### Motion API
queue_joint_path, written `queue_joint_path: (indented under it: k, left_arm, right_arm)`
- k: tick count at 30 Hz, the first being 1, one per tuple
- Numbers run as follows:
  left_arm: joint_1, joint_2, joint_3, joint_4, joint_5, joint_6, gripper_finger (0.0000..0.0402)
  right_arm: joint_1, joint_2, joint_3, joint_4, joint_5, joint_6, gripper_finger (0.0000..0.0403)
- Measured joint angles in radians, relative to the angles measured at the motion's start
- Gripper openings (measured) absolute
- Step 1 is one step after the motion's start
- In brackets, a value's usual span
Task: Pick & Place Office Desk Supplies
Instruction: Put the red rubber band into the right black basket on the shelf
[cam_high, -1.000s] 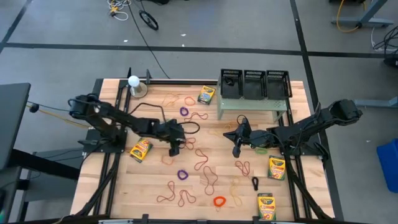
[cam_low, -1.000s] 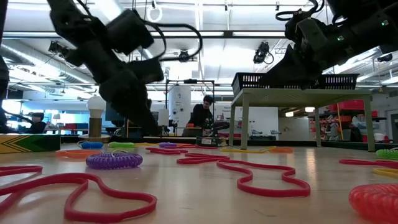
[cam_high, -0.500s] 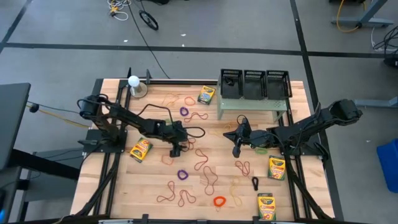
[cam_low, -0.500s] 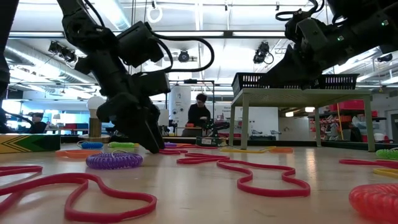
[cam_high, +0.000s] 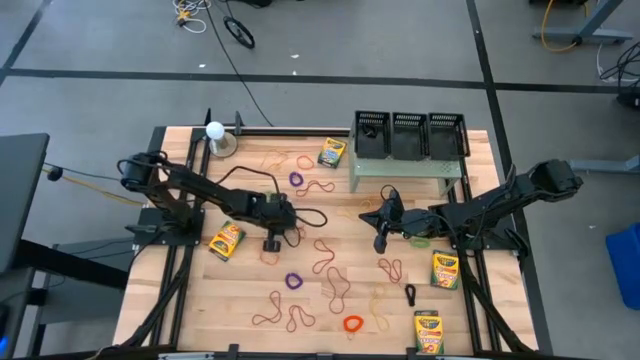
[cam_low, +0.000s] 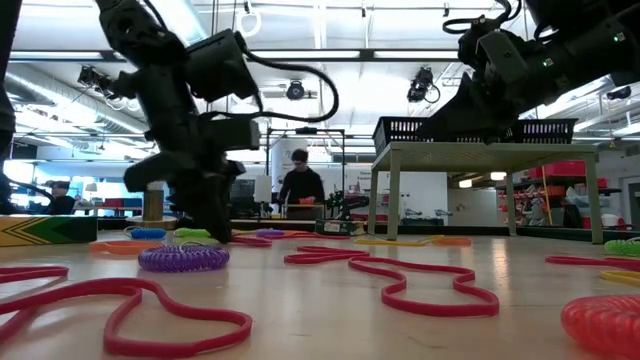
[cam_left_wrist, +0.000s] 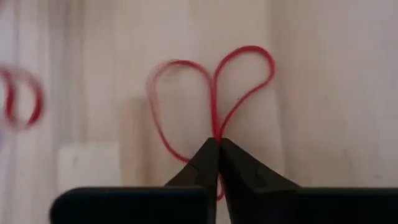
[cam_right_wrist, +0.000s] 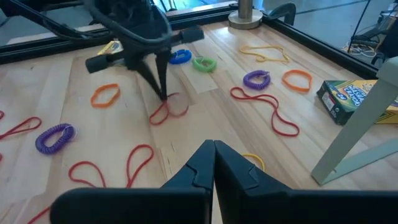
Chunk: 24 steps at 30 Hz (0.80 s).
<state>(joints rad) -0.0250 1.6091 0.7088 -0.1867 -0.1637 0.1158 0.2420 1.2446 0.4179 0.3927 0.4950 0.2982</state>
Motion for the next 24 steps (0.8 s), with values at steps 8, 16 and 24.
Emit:
queue_joint_path:
  k: [8, 16, 24]
  left_arm:
    - [0.0, -0.077, -0.098, 0.151, 0.008, -0.087, 0.0009]
    - [0.035, -0.07, -0.268, 0.814, 0.107, -0.196, 0.0009]
    - [0.054, -0.008, -0.266, 1.104, 0.171, -0.286, 0.0009]
  right_arm:
    - [0.0, 0.0, 0.0, -0.002, 0.0, 0.004, 0.0011]
    - [0.0, 0.0, 0.0, 0.013, 0.024, 0.004, 0.0011]
    - [0.0, 0.063, 0.002, 0.148, 0.059, 0.042, 0.0042]
